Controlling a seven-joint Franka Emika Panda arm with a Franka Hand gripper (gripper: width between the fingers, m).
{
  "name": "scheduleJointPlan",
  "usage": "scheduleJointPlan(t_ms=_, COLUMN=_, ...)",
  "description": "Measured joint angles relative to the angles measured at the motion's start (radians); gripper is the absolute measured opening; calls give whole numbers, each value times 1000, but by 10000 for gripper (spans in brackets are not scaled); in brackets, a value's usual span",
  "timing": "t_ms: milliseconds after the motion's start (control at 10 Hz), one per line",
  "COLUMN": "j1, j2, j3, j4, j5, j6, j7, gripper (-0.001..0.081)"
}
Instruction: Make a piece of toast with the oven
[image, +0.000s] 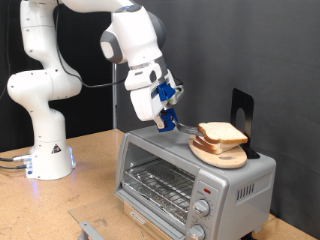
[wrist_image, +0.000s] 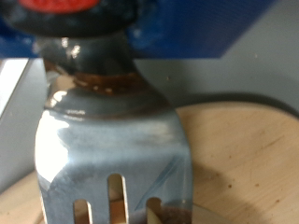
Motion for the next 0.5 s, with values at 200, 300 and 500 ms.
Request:
scheduleJointPlan(t_ms=200, j1=0, j2=25, j3=8, j4=26, j5=-8, j6=-1, j7=17, gripper=489)
scheduleJointPlan(t_ms=300, j1=0, j2=37, j3=11, j4=39, j5=-15, j6=0, j7=26, gripper=489)
scheduleJointPlan(t_ms=500, j1=0, j2=65, j3=13, j4=66, j5=-30, j6=0, j7=46, gripper=489)
